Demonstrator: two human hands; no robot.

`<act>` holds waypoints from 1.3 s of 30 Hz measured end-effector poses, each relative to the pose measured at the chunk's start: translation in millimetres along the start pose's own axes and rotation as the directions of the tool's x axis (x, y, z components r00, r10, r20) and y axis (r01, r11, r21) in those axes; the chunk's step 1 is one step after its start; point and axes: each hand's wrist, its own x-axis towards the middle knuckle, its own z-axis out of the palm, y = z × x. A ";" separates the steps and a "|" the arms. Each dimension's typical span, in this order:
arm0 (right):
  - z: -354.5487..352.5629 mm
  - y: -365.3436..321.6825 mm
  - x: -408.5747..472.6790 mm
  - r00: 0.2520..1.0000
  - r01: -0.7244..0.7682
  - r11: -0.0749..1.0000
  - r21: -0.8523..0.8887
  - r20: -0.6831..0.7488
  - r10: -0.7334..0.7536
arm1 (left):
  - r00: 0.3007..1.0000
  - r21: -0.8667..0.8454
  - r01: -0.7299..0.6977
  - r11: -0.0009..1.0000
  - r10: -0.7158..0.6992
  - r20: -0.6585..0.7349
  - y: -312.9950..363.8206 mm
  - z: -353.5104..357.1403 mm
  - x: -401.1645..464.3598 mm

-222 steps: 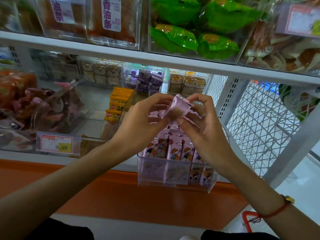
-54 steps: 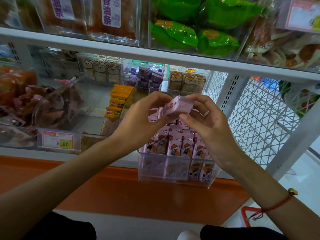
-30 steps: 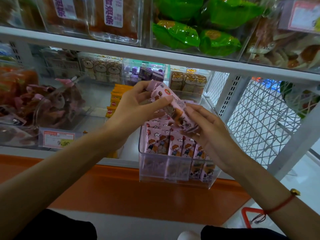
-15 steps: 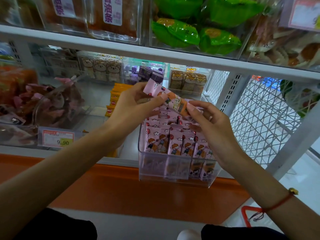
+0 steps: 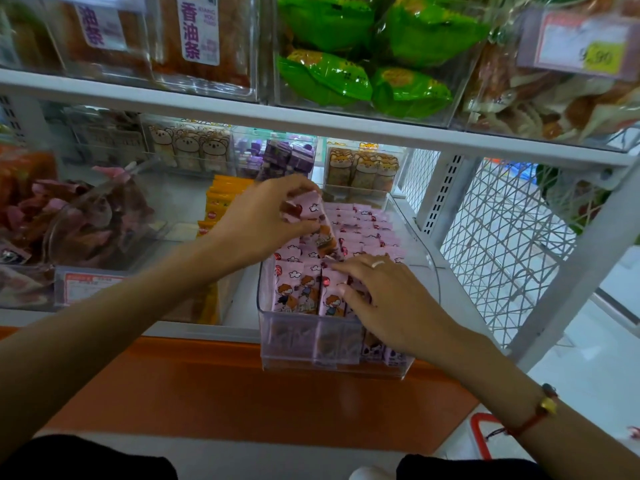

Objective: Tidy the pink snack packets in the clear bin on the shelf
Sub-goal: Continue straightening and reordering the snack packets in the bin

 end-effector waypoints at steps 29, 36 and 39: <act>-14.7 -3.4 -12.0 0.998 0.008 0.999 -0.043 0.070 -0.005 | 0.862 0.416 -0.295 0.860 0.051 0.504 6.6 27.8 24.0; -15.3 -1.1 -12.2 0.997 0.018 1.000 0.021 0.068 -0.019 | 0.999 0.077 0.036 0.996 -0.039 0.035 9.3 19.7 14.0; -14.4 2.1 -11.0 0.997 0.027 0.999 0.036 0.067 -0.029 | 0.968 -0.210 0.103 0.972 -0.146 -0.203 16.2 8.7 1.4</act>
